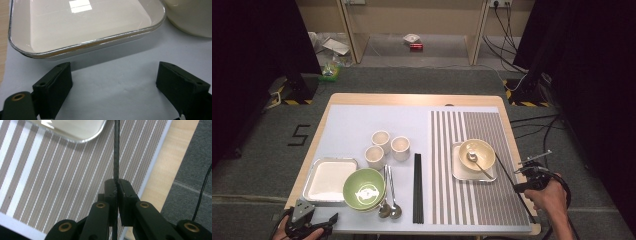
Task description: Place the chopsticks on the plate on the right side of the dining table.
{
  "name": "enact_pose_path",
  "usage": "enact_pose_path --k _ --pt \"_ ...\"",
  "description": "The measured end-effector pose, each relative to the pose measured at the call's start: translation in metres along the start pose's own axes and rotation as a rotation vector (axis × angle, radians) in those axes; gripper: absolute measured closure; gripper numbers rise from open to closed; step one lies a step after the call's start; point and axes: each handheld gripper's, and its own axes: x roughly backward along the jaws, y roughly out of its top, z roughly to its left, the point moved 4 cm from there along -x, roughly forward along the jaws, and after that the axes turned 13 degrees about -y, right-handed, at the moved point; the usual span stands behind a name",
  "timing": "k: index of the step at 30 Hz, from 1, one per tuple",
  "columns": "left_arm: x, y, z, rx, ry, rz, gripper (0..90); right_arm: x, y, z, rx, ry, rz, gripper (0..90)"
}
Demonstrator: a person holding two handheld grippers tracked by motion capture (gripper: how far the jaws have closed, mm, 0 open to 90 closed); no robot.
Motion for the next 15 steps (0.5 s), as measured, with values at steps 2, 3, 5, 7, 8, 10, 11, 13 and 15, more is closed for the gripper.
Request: enact_pose_path --k 2,3,5,7,8,10,11,13,15 --pt "0.0 0.0 0.0 0.003 -0.002 -0.004 12.2 -0.001 0.004 0.002 0.002 -0.003 0.002 86.5" --pt "0.0 0.0 0.0 0.002 -0.004 -0.004 12.2 -0.002 0.007 0.002 0.004 -0.005 0.0 86.5" --pt "0.0 0.0 0.0 0.0 -0.001 0.0 12.2 -0.003 0.012 0.004 0.006 -0.008 -0.003 86.4" --pt "0.0 0.0 0.0 0.001 -0.002 -0.002 12.2 -0.006 0.017 0.007 0.005 -0.009 0.005 86.4" --pt "0.0 0.0 0.0 0.002 -0.006 -0.005 12.2 -0.008 0.019 0.007 0.012 -0.018 0.009 86.4" --pt "0.0 0.0 0.0 -0.001 -0.003 0.0 12.2 -0.01 0.024 0.008 0.007 -0.021 0.016 86.4" --pt "0.0 0.0 0.0 -0.001 -0.001 0.0 12.1 -0.011 0.026 0.009 0.011 -0.025 0.02 86.4" --pt "0.0 0.0 0.0 -0.002 -0.005 -0.003 12.2 -0.014 0.03 0.01 0.018 -0.035 0.025 86.4" --pt "0.0 0.0 0.0 -0.001 -0.002 0.0 12.1 -0.014 0.034 0.011 0.017 -0.038 0.027 86.4"
